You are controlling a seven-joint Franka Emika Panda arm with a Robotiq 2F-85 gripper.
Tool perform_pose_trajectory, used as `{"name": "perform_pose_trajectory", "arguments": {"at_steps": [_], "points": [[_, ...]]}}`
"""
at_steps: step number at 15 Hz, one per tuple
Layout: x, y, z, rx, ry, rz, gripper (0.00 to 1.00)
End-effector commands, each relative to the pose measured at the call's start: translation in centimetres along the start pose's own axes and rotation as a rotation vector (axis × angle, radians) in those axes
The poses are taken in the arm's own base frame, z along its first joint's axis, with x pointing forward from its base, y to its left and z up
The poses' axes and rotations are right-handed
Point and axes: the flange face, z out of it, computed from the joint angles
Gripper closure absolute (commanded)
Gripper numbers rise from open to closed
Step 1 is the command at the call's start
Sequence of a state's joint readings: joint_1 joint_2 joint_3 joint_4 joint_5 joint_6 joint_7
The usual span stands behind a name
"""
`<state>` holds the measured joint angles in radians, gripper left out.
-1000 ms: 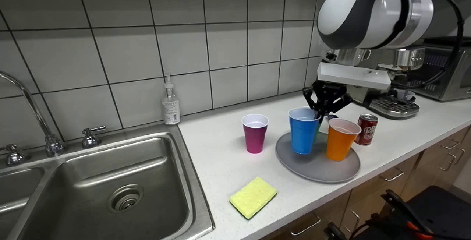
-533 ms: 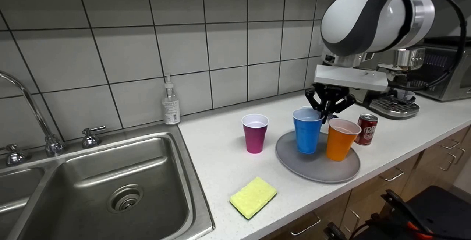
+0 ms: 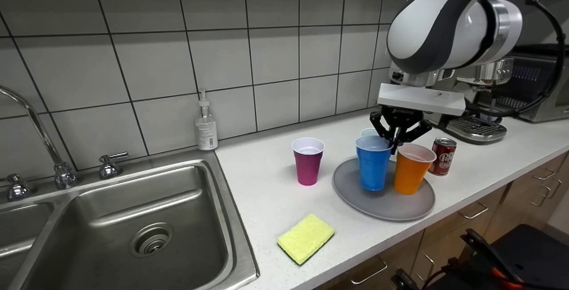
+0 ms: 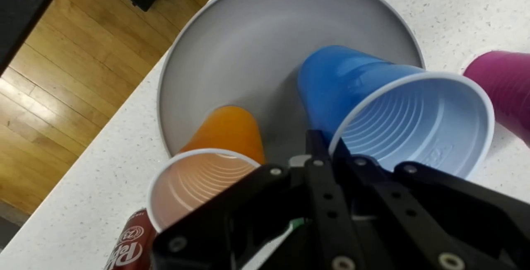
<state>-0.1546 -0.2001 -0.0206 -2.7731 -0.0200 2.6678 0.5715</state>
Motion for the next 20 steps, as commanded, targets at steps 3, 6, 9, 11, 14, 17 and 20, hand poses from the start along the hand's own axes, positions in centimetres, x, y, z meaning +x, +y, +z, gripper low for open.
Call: {"name": "perform_pose_trajectory", "arguments": {"at_steps": [3,6,9,11,14,17,20], "points": [[-0.1,-0.7,1.0,-0.009,0.027,0.039,0.99],[-0.3,-0.9,1.6,-0.019,0.032,0.042,0.99],[-0.5,-0.9,2.1,-0.033,0.032,0.041,0.99],[-0.6,-1.0,2.2,-0.04,0.031,0.043,0.99],[-0.6,-1.0,2.2,-0.041,0.029,0.037,0.99],[-0.6,-0.9,2.2,-0.043,0.022,0.03,0.99],[-0.7,-0.9,2.4,-0.047,0.019,0.024,0.99]]}}
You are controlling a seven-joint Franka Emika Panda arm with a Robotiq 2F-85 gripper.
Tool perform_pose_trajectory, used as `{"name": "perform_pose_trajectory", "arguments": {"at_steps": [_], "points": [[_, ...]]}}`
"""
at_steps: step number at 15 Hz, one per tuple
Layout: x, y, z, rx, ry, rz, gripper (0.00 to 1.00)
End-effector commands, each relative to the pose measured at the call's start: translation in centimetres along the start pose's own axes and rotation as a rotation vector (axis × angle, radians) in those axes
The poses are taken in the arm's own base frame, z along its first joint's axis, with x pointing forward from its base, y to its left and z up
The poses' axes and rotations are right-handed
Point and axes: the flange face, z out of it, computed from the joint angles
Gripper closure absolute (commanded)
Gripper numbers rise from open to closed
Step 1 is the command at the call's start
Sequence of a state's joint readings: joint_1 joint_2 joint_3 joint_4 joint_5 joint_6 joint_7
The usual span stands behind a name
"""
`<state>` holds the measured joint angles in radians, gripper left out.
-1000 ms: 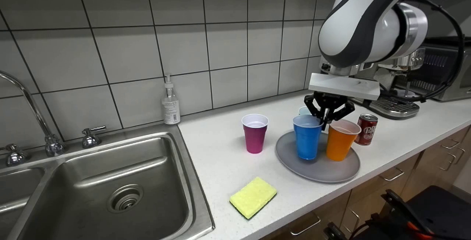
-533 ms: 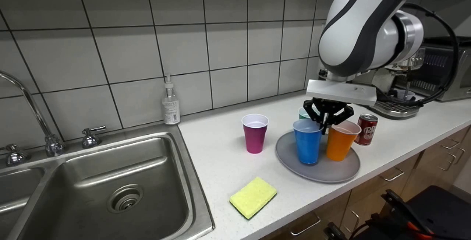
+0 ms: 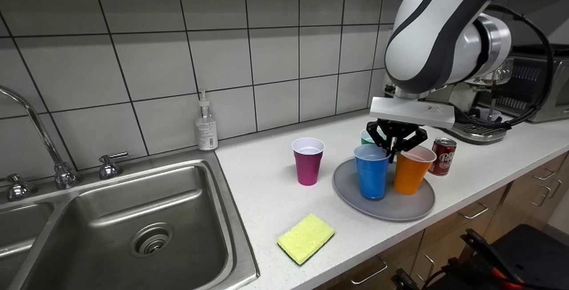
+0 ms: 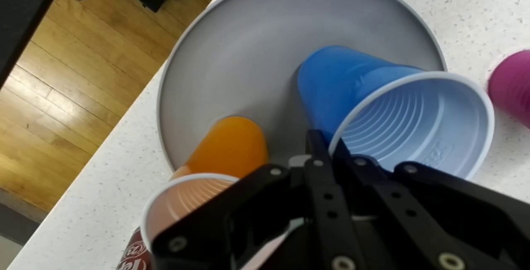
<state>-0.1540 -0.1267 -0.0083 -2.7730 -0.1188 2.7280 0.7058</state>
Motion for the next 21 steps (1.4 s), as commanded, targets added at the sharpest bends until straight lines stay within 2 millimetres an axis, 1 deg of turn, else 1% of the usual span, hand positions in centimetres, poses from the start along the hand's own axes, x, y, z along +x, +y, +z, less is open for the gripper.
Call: {"name": "perform_pose_trajectory", "arguments": {"at_steps": [1,4,8,10,15,17,21], "points": [[-0.2,-0.3,0.1,-0.008,0.002,-0.008,0.99],[-0.3,-0.4,0.2,-0.002,0.001,-0.015,0.99],[0.3,-0.8,-1.4,0.049,0.046,-0.011,0.99],[0.2,-0.9,-2.2,0.076,0.067,-0.021,0.99],[-0.2,-1.1,-2.9,0.087,0.067,-0.06,0.99],[0.0,-1.4,-2.8,0.084,0.062,-0.074,0.99],[0.1,-1.6,-1.7,0.089,0.058,-0.098,0.99]]}}
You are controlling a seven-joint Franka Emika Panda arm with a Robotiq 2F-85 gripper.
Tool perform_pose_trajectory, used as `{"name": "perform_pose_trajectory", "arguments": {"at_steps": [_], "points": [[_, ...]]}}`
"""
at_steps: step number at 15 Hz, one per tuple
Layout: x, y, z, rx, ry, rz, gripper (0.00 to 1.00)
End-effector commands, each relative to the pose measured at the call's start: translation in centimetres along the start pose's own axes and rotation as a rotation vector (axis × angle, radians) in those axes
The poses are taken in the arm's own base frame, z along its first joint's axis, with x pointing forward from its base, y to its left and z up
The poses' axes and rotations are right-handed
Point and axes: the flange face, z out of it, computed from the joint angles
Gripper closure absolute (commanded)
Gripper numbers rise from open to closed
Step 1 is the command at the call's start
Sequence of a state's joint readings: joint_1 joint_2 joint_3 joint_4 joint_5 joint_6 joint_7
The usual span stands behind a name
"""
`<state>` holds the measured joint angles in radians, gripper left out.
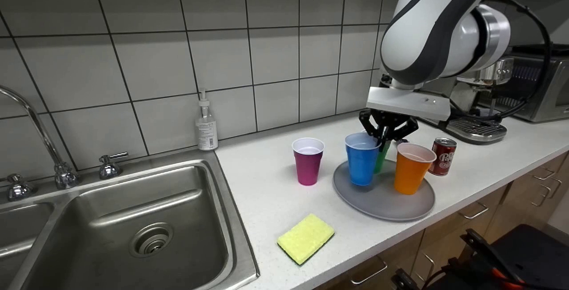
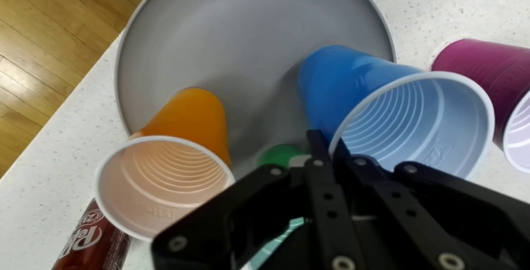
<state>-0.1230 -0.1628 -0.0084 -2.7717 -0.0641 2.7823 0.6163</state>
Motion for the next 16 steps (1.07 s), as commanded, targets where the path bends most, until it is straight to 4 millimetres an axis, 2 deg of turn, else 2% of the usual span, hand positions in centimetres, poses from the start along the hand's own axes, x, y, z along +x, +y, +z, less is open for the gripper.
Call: {"name": "perform_pose_trajectory", "arguments": {"at_steps": [1,6,16], "points": [[-0.1,-0.3,0.5,0.024,0.001,-0.036,0.99],[-0.4,-0.6,1.4,0.031,-0.001,-0.065,0.99],[-0.5,0.2,2.4,-0.01,-0.027,-0.075,0.99]]}}
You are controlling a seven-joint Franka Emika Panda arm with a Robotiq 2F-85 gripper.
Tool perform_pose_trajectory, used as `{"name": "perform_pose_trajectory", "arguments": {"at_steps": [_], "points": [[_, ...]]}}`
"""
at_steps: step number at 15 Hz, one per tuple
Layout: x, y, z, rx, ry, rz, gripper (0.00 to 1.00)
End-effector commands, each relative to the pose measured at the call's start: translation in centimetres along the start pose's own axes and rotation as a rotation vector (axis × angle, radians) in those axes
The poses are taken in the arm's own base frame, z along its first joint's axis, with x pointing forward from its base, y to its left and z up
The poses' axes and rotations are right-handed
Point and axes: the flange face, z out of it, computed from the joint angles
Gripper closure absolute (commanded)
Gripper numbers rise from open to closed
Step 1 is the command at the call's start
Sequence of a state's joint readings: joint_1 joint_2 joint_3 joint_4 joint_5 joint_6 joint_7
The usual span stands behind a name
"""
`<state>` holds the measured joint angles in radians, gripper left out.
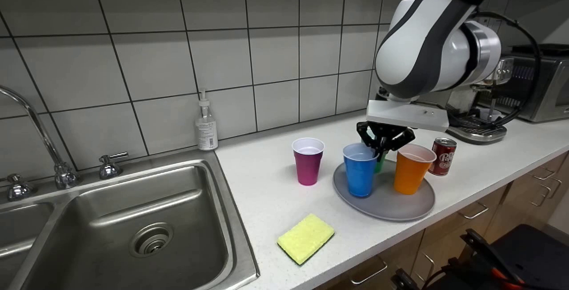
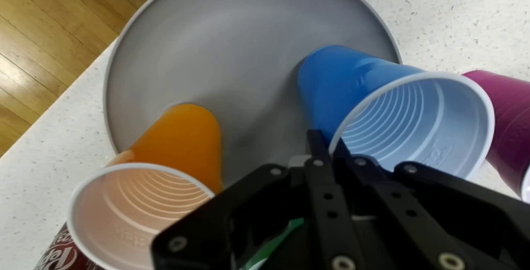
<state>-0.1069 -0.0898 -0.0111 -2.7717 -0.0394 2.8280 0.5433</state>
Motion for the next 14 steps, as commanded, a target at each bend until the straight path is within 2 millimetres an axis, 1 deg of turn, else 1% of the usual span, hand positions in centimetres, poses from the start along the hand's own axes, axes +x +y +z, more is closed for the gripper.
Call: {"name": "perform_pose_trajectory", "arguments": {"at_steps": [1,10,14], "points": [[0.2,0.4,0.1,-0.008,0.003,-0.012,0.99],[-0.4,0.4,1.4,-0.024,-0.036,-0.038,0.99],[-0.4,0.4,1.2,-0.021,-0.033,-0.042,0.99]]}}
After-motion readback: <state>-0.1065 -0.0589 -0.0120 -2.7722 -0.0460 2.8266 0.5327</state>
